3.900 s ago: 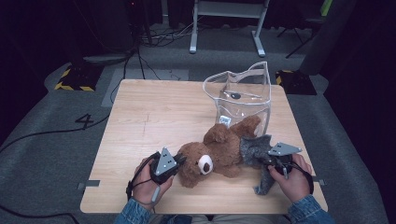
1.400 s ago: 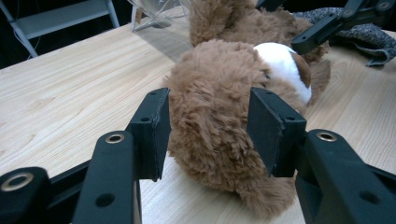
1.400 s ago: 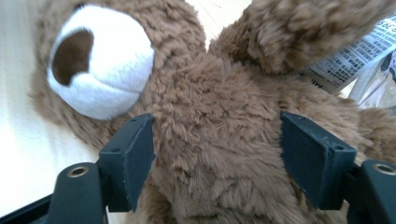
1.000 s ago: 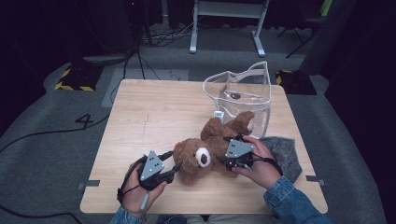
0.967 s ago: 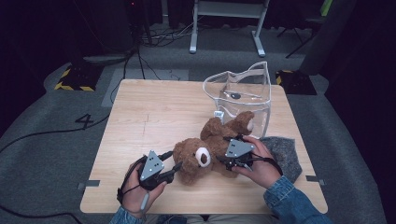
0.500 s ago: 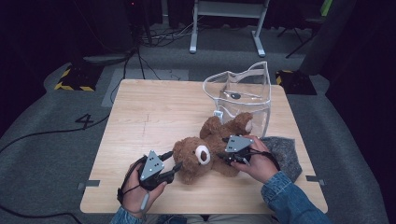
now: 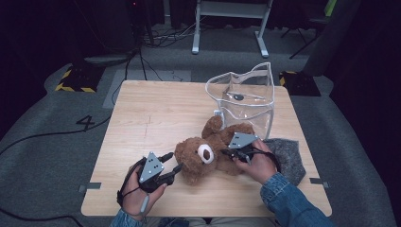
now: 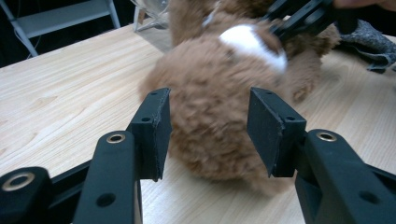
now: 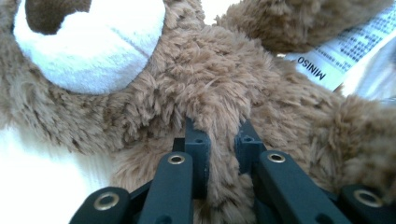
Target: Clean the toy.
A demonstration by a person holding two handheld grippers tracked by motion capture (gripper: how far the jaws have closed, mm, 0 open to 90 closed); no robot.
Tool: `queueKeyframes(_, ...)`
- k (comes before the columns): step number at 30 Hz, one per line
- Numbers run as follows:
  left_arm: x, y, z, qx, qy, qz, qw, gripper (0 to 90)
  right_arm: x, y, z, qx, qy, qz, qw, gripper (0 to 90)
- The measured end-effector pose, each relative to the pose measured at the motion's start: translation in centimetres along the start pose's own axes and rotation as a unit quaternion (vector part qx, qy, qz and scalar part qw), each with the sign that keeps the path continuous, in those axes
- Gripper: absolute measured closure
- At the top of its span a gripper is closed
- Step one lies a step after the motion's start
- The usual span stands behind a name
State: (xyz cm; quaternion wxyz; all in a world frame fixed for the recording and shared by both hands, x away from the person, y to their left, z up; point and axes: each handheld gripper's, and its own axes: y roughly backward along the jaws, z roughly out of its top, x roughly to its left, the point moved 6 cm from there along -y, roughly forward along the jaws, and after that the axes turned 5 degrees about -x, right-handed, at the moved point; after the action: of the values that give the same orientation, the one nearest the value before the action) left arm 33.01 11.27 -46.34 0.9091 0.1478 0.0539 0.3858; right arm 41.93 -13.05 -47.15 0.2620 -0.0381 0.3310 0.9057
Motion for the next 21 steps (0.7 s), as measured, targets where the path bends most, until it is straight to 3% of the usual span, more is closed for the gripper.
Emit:
queueKeyframes(1,0.0,0.0,0.0,-0.001,0.002,0.000,1.0000,50.4,-0.1,0.4,0.2,-0.010,-0.005,-0.002,0.9999,81.4)
queueKeyframes(3,0.1,0.0,0.1,-0.001,0.001,0.001,1.0000,50.5,-0.1,1.3,0.5,-0.033,-0.039,0.002,0.9987,81.4)
queueKeyframes(4,0.0,-0.1,0.1,-0.003,-0.002,0.000,1.0000,50.6,0.0,1.8,0.7,-0.045,-0.064,0.003,0.9970,81.3)
queueKeyframes(7,-0.1,-0.1,0.3,-0.006,-0.002,-0.001,1.0000,50.5,0.2,3.4,1.1,-0.063,-0.099,0.003,0.9931,81.2)
queueKeyframes(11,0.0,-0.3,0.3,-0.007,0.001,-0.004,1.0000,50.6,0.6,5.8,1.4,-0.082,-0.117,-0.008,0.9897,81.0)
queueKeyframes(16,0.0,-0.7,0.3,-0.003,-0.001,-0.009,1.0000,50.6,0.7,8.5,1.3,-0.113,-0.150,-0.006,0.9822,80.7)
queueKeyframes(21,-0.1,-1.2,0.4,-0.003,0.000,-0.014,0.9999,50.6,0.6,10.8,0.7,-0.123,-0.156,-0.023,0.9797,80.3)
